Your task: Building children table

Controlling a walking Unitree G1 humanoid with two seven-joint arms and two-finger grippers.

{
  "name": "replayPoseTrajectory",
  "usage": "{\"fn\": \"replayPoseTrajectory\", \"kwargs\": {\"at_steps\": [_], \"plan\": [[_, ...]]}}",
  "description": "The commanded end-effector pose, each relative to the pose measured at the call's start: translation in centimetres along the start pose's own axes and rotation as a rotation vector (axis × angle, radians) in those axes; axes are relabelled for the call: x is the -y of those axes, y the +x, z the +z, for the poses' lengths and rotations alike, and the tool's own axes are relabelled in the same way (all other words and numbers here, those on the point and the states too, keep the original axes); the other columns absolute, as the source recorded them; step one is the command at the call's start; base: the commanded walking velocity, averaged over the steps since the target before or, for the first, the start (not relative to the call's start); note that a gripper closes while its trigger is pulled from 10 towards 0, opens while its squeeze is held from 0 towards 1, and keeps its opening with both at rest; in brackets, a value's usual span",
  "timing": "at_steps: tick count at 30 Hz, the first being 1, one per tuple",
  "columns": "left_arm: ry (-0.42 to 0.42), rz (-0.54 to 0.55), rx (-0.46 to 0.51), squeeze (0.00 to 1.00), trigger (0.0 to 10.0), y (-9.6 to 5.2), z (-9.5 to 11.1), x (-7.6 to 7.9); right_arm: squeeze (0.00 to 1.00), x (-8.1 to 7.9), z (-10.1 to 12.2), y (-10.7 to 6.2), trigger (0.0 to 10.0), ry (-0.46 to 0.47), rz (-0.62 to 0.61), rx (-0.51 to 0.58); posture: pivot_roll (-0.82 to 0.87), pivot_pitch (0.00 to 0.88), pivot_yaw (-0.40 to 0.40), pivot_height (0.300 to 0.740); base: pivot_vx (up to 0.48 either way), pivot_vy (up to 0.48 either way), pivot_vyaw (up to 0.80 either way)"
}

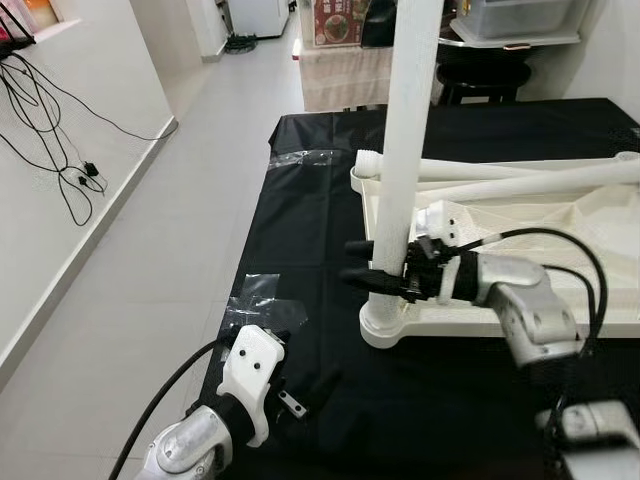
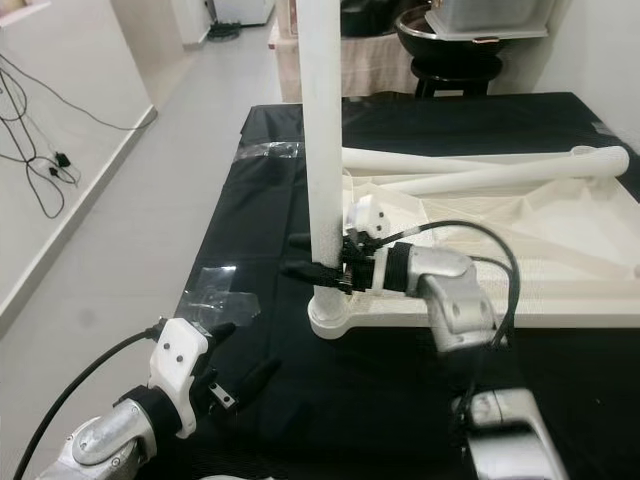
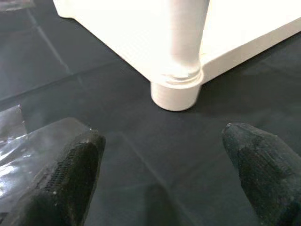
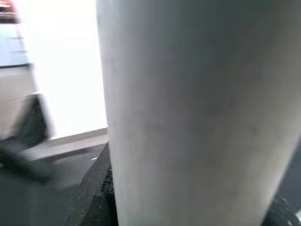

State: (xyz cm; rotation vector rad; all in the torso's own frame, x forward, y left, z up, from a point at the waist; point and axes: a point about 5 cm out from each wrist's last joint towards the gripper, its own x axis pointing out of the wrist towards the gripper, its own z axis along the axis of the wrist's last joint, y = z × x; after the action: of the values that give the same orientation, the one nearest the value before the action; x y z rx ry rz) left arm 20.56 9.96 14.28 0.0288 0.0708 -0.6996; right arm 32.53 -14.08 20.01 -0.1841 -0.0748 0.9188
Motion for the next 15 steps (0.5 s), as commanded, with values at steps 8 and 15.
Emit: {"fn": "replayPoseTrajectory", "kwargs": {"at_steps": [8, 15], "plan": [[0.011, -0.009, -0.006, 0.00, 10.0, 0.0, 0.0, -0.6, 0.00, -5.2, -3.8, 0.0, 0.0, 0.024, -0.414, -0.185, 0.05, 0.134, 0.078, 0.740, 0.000, 0.000, 0.00], [0.015, 0.009, 0.002, 0.00, 10.0, 0.2, 0.1, -0.8, 0.00, -4.5, -2.0, 2.0, 10.0, 0.019, -0.289, -0.075, 0.05, 0.132, 0.064, 0.740, 0.000, 0.000, 0.00]]}}
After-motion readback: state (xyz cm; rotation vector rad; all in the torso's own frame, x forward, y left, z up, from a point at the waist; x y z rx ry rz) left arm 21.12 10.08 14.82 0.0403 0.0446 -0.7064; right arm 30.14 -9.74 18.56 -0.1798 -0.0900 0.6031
